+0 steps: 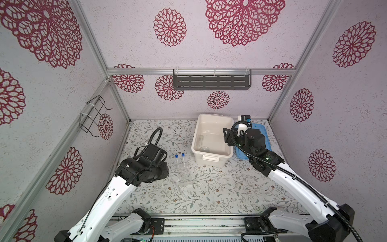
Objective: Organize the chemistry lab equipment
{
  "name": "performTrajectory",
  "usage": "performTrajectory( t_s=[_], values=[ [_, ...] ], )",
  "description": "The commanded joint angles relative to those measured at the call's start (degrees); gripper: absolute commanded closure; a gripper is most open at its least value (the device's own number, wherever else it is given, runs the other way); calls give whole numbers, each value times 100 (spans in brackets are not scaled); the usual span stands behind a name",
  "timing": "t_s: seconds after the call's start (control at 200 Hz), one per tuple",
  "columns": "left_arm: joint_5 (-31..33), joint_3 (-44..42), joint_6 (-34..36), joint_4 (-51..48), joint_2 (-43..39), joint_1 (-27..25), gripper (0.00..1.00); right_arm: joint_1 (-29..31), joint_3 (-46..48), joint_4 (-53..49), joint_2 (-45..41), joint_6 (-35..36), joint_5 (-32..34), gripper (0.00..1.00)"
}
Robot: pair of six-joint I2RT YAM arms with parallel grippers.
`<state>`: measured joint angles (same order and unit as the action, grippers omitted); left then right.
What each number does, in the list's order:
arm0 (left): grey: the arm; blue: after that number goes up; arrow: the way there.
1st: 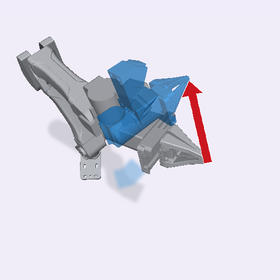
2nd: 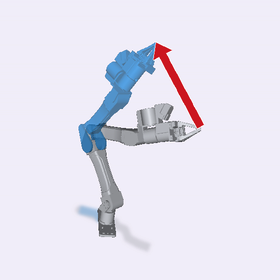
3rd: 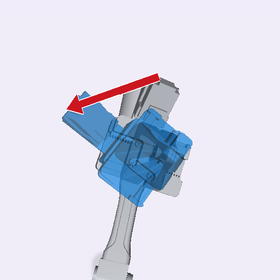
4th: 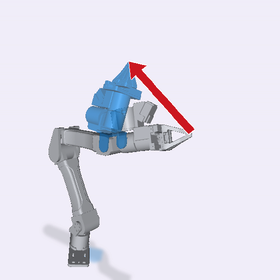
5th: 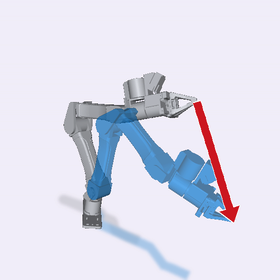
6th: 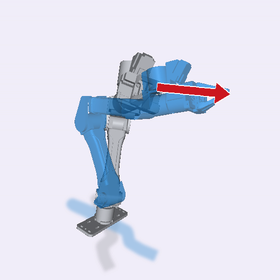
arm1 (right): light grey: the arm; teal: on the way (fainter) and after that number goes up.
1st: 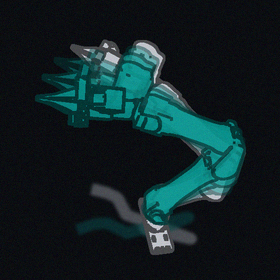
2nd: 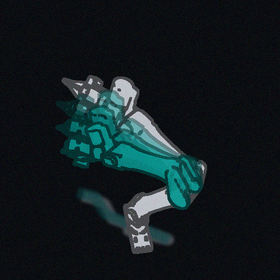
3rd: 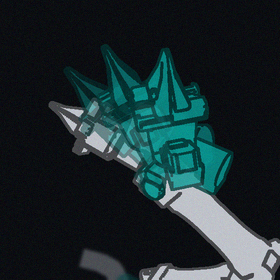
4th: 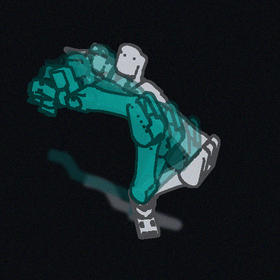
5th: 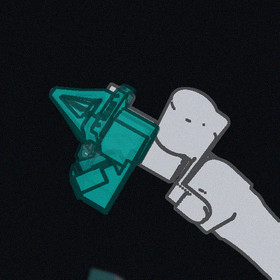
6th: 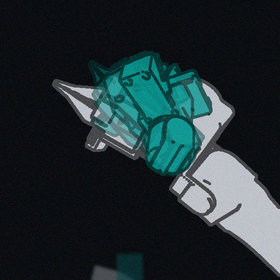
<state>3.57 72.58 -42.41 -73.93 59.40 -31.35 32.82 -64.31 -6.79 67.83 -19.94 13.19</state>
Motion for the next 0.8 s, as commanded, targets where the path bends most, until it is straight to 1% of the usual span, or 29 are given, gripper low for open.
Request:
performTrajectory(
  t_s=[0.0,0.07,0.13,0.205,0.29,0.36,0.4,0.425,0.485,0.535,0.585,0.641,0.676,0.711,0.746,0.796],
  values=[
    [3,550,513,-97,269,-89,100,-125,-339,-740,78,-124,-178,33],
    [106,898,644,54,434,-198,100,-229,-443,-1017,74,-230,-322,33],
    [133,1175,721,145,627,-229,100,-355,-511,-1123,39,-353,-841,34],
    [-40,1499,812,217,932,-247,100,-390,-527,-905,-31,-375,-1885,35],
    [-444,1770,950,362,1244,-300,100,-389,-511,-553,33,-460,-3498,35],
    [-814,1860,990,587,1399,-328,100,-318,-605,-498,182,-561,-4572,35],
    [-1003,1882,961,704,1466,-330,100,-189,-651,-579,189,-351,-4920,35],
    [-1094,1898,926,759,1504,-330,100,-65,-669,-714,157,-106,-4880,35],
    [-1315,1933,860,854,1602,-328,100,211,-650,-1026,-10,667,-4530,35],
    [-1571,1919,825,966,1660,-332,100,384,-552,-1173,-154,1224,-4088,35],
    [-1807,1886,739,1068,1710,-331,100,507,-404,-1165,-289,1600,-3778,37],
    [-1914,1850,668,1131,1741,-339,100,651,-313,-1110,-392,1898,-3498,37],
    [-1870,1839,639,1119,1758,-337,100,708,-320,-1099,-408,1907,-3281,37],
    [-1754,1831,599,1088,1768,-345,100,737,-403,-1155,-356,1738,-3042,37],
    [-1584,1822,518,1061,1766,-354,100,744,-603,-1300,-238,1415,-2815,38],
    [-1340,1793,248,1064,1751,-353,100,769,-983,-1690,-14,680,-2491,39]
  ],
)
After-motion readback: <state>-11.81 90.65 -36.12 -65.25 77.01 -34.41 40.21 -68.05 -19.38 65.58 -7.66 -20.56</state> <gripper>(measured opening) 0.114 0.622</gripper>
